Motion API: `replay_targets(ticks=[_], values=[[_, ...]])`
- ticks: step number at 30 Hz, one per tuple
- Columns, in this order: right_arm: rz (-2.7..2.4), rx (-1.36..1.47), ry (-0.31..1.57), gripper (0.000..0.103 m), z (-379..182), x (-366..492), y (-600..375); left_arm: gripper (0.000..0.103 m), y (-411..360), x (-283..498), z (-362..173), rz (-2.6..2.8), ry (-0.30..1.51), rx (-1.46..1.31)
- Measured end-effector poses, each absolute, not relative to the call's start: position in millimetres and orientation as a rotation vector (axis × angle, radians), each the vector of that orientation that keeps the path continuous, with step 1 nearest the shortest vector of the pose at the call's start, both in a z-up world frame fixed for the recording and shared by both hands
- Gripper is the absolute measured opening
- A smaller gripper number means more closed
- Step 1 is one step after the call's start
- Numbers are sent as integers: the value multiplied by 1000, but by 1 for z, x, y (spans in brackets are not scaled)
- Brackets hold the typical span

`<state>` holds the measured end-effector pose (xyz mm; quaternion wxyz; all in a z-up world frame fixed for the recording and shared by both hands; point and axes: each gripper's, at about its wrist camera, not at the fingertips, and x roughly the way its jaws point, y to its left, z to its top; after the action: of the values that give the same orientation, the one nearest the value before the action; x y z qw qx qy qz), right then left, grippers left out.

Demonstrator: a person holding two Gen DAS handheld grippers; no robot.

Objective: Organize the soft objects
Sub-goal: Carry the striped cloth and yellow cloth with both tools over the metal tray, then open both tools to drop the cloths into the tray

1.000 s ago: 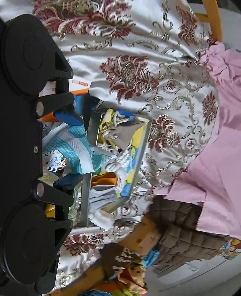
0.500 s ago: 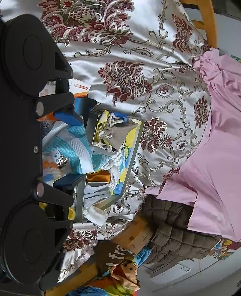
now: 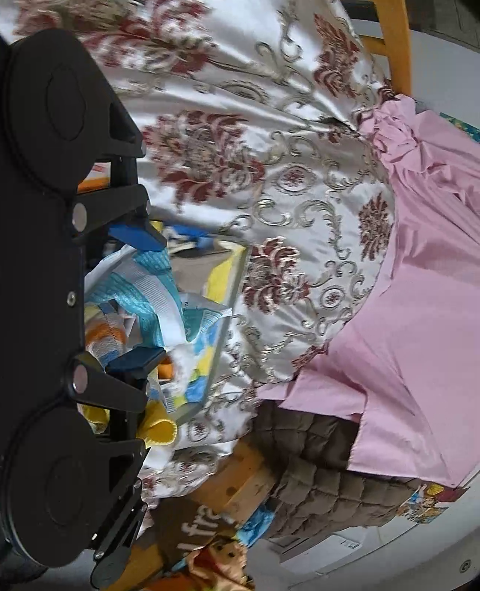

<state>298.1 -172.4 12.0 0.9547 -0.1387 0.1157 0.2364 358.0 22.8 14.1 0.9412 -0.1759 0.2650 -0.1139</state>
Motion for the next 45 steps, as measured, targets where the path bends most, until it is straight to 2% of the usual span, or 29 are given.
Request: replay_targets(ticks=[8,14,30,39,41,45], values=[[433,-205,218,17,19,370,-185,59,15,423,15,-214,518,-405],[328,-140,285,17,9,417,-208,59,-9,457,3,-210,553,-346],[114,5,435,21,-16,461,-275,61,-59,492,-38,-200,702,-167],[125,-6,450,41,-16,458,-271,69,-70,487,-37,-189,693,-91],[123,-6,448,49,-15,458,-271,72,-70,486,-37,-190,695,-94],[123,17,447,59,-11,454,-275,80,-70,482,-33,-185,693,-99]])
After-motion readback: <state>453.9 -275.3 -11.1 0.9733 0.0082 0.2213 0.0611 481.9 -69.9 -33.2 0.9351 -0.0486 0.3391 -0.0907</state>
